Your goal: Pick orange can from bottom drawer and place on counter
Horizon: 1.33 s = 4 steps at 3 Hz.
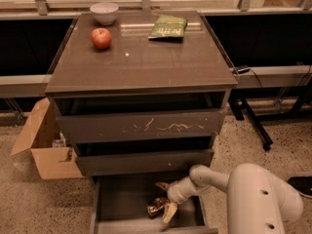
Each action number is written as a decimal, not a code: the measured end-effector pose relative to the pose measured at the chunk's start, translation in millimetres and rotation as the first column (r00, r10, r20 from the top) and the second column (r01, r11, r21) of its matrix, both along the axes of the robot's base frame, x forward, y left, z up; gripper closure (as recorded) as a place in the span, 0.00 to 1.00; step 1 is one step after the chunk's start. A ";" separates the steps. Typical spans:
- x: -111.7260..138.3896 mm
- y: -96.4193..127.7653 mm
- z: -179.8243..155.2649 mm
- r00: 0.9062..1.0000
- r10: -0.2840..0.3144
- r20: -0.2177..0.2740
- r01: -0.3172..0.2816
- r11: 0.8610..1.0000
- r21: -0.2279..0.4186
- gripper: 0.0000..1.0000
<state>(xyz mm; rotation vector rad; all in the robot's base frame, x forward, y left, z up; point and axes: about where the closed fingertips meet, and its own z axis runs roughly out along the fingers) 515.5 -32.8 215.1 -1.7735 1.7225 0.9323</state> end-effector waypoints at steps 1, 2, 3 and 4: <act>7.8 3.8 -35.3 1.000 -0.001 -0.006 0.001 1.000 -0.008 0.00; 11.1 4.9 -55.8 1.000 -0.005 -0.012 0.004 1.000 -0.015 0.00; 12.3 3.2 -74.7 1.000 -0.017 -0.019 0.016 1.000 -0.027 0.19; 12.2 0.4 -87.3 1.000 -0.024 -0.016 0.024 0.999 -0.034 0.50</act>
Offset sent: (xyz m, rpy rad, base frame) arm 0.0193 0.0021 -0.0769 -0.0262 0.0110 -0.0129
